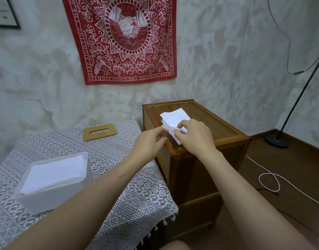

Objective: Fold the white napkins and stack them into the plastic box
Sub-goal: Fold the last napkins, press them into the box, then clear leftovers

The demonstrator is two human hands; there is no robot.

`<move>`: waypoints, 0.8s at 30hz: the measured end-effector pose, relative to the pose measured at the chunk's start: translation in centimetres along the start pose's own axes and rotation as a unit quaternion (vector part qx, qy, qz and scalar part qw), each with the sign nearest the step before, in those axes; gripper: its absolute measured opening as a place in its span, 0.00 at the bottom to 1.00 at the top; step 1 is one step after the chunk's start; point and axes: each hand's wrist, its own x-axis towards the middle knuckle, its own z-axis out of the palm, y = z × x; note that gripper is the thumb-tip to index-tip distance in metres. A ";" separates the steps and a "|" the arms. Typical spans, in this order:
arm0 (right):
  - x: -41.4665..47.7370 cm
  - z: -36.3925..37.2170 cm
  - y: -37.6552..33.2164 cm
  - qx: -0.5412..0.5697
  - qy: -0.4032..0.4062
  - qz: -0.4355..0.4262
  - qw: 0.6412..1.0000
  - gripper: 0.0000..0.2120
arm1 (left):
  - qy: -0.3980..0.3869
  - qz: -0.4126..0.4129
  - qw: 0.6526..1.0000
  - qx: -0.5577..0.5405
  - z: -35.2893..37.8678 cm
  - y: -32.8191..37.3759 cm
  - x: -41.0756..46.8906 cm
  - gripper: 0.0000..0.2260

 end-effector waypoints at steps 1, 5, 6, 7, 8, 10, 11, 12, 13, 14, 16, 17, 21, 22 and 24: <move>0.0 0.0 -0.1 -0.005 0.006 0.001 1.000 0.13 | 0.000 0.001 1.000 0.004 0.0 0.0 -0.1 0.11; 0.0 0.0 -0.3 -0.067 0.020 -0.028 0.997 0.14 | -0.002 0.002 1.000 0.008 -0.2 -0.3 -0.3 0.11; 0.0 0.0 -0.3 -0.078 0.020 -0.037 0.996 0.13 | -0.001 0.003 1.000 0.008 -0.2 -0.4 -0.3 0.11; -0.1 0.1 -0.3 -0.083 0.020 -0.043 0.995 0.13 | 0.000 0.004 1.000 0.008 -0.2 -0.6 -0.4 0.11; -0.1 0.2 -0.2 -0.084 0.019 -0.045 0.995 0.13 | 0.001 0.004 1.000 0.007 -0.1 -0.7 -0.5 0.11; -0.2 0.4 -0.1 -0.087 0.021 -0.043 0.995 0.13 | 0.000 0.003 1.000 0.004 -0.1 -1.0 -0.6 0.11; -0.1 0.5 0.0 -0.091 0.028 -0.041 0.995 0.13 | -0.001 0.004 1.000 0.003 -0.1 -1.1 -0.6 0.11; 0.0 0.4 0.0 -0.095 0.044 -0.041 0.994 0.13 | -0.002 0.002 1.000 0.000 -0.1 -1.1 -0.7 0.11; 0.1 0.3 0.0 -0.096 0.071 -0.042 0.992 0.14 | 0.000 -0.002 1.000 -0.005 -0.2 -1.1 -0.8 0.11; 0.1 0.1 -0.1 -0.087 0.108 -0.046 0.989 0.14 | 0.003 -0.009 1.000 -0.009 -0.3 -1.1 -0.8 0.11; 0.0 -0.3 -0.5 -0.043 0.176 -0.062 0.981 0.12 | 0.011 -0.030 0.999 -0.043 -0.7 -1.1 -1.0 0.14; -0.3 -0.4 -1.0 -0.022 0.191 -0.073 0.979 0.12 | 0.011 -0.053 0.994 -0.100 -1.0 -0.9 -1.1 0.16; -2.9 0.9 -4.7 0.010 0.177 -0.162 0.971 0.10 | -0.009 -0.223 0.866 -0.448 -3.3 -0.2 -2.2 0.22; -3.9 1.6 -5.6 0.011 0.168 -0.184 0.968 0.10 | -0.009 -0.244 0.841 -0.482 -3.9 -0.6 -3.0 0.20; -5.8 3.2 -7.1 0.019 0.137 -0.219 0.966 0.10 | -0.009 -0.276 0.814 -0.511 -5.0 -2.3 -5.0 0.16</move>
